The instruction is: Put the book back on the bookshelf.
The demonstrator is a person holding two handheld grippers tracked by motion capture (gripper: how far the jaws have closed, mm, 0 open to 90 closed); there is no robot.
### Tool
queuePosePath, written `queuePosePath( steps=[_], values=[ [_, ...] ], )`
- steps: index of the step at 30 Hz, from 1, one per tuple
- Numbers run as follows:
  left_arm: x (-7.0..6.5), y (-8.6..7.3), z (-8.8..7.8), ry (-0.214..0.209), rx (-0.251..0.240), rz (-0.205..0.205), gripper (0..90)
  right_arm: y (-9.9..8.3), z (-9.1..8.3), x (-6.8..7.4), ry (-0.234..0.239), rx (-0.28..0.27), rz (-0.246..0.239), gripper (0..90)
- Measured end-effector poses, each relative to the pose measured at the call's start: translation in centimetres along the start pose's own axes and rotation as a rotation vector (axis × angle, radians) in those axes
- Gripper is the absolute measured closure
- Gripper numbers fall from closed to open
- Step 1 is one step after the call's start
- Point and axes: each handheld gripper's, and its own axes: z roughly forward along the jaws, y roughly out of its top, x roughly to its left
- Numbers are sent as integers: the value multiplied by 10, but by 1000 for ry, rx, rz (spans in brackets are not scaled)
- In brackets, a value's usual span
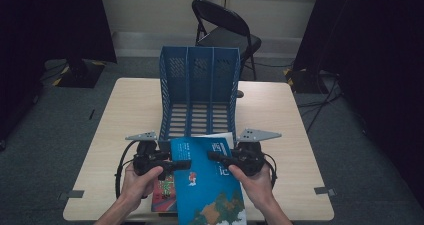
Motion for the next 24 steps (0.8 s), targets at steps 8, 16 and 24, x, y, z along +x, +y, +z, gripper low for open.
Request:
queuePosePath(
  steps=[8, 16, 24],
  values=[
    [-8, 21, -4, -11, -36, 29, 400, 13, -10, 4, 2, -59, 0, 801],
    [-22, 33, -1, -47, -59, 46, 499, 23, -5, 4, 36, -66, 11, 801],
    [-33, 50, -18, -16, -114, 102, 546, 39, -6, 17, 9, -106, -58, 801]
  ],
)
